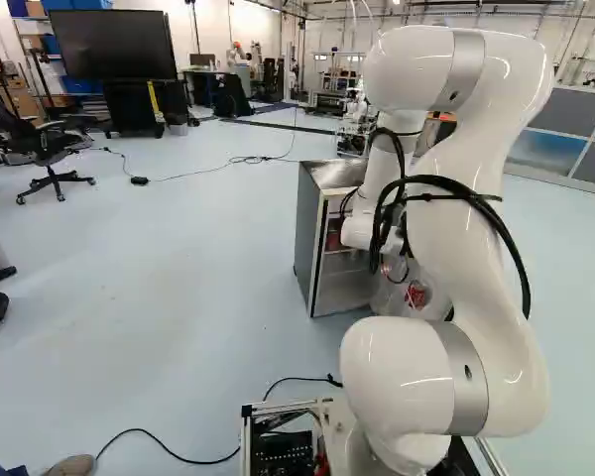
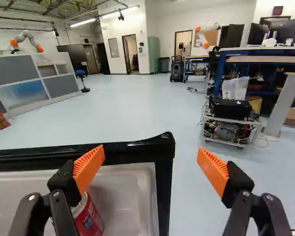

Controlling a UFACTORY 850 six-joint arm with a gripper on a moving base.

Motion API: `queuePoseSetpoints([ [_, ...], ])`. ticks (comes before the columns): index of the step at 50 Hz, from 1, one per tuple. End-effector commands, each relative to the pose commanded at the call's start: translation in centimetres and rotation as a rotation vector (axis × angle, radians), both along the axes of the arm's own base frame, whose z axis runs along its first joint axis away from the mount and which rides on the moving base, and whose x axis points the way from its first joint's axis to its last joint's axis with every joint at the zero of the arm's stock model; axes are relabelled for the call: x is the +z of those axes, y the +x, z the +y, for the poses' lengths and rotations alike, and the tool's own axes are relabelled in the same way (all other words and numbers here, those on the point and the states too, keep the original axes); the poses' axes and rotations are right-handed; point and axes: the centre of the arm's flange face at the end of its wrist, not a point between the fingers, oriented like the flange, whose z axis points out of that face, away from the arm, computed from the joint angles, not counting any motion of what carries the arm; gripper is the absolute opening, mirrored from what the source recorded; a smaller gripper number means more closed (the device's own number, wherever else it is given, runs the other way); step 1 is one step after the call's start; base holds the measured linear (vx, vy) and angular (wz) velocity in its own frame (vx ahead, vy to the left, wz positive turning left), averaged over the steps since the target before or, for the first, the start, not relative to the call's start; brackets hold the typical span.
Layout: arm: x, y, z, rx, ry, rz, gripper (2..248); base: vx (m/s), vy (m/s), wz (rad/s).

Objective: Grab a drink from the fridge

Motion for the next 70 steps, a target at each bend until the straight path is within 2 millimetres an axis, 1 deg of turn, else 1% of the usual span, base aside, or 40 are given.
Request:
queuePoseSetpoints([
  [38,0.2,2.6,-9.5,-0.185,-0.036,-0.104,247,0.0,0.0,0.0],
  [70,0.4,4.3,-17.5,-0.308,-0.081,-0.194,247,0.0,0.0,0.0],
])
